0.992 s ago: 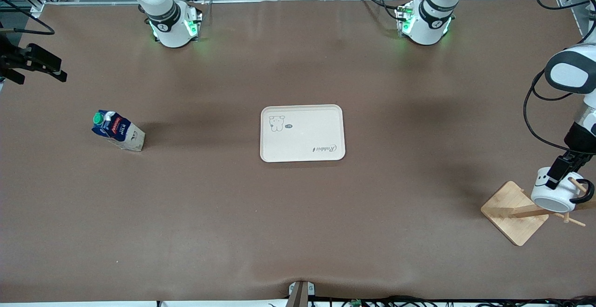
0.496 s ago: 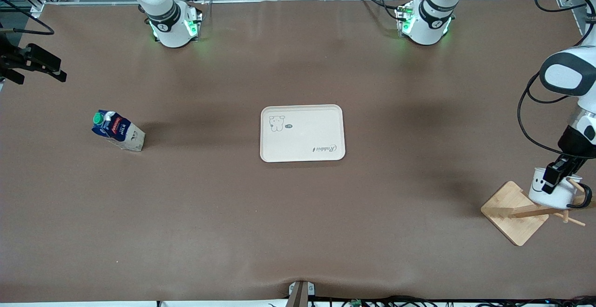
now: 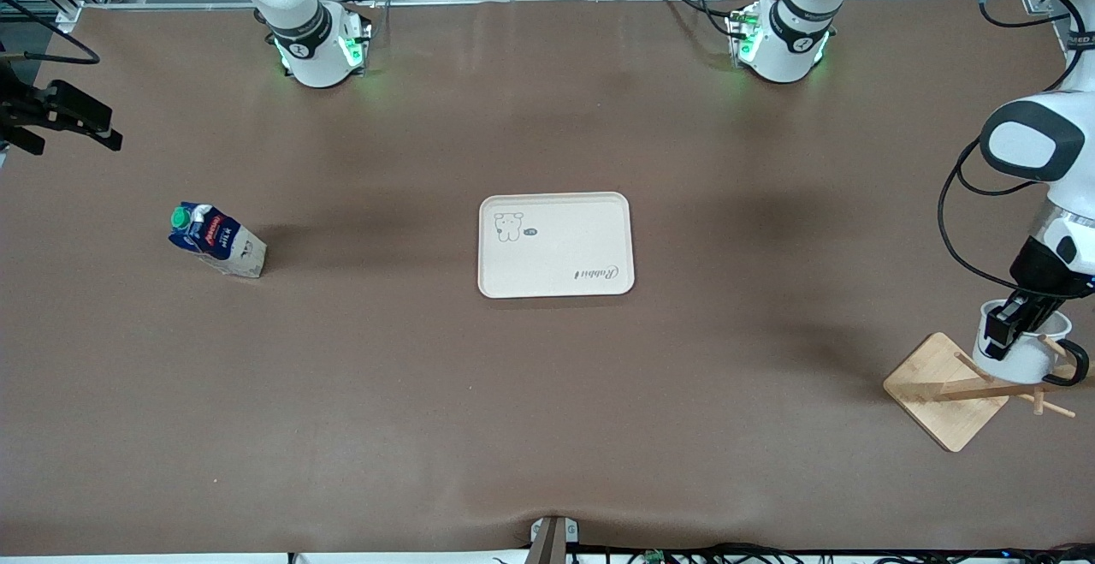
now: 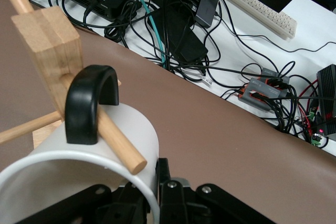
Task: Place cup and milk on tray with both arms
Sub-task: 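Grasp the white mug rim with the left gripper, then lift the mug off the stand while the right gripper reaches the carton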
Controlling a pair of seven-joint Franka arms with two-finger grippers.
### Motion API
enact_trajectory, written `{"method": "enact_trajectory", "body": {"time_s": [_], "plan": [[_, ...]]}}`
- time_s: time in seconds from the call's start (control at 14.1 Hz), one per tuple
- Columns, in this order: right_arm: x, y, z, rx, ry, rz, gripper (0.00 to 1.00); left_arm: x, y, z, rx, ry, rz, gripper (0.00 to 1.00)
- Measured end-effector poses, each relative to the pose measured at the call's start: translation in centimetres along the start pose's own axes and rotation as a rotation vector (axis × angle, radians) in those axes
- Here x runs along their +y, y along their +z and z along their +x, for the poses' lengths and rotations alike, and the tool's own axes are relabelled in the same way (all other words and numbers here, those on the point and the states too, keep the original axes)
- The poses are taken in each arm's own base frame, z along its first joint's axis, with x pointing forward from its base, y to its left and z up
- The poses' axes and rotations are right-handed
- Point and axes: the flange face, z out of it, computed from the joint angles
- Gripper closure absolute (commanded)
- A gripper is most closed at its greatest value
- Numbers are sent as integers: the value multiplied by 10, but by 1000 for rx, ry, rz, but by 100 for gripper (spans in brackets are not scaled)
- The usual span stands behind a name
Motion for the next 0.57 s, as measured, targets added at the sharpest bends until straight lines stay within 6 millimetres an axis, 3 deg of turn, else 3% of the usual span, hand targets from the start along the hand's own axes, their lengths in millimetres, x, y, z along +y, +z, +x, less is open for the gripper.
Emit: {"method": "enact_trajectory", "body": {"time_s": [0.28,0.57], "plan": [[0,0,0,0,0,0,0,10,-10,-8,-8,17,-6,100],[0,0,0,-1,0,0,0,33,-37,-25,-94,59,-7,100]]}}
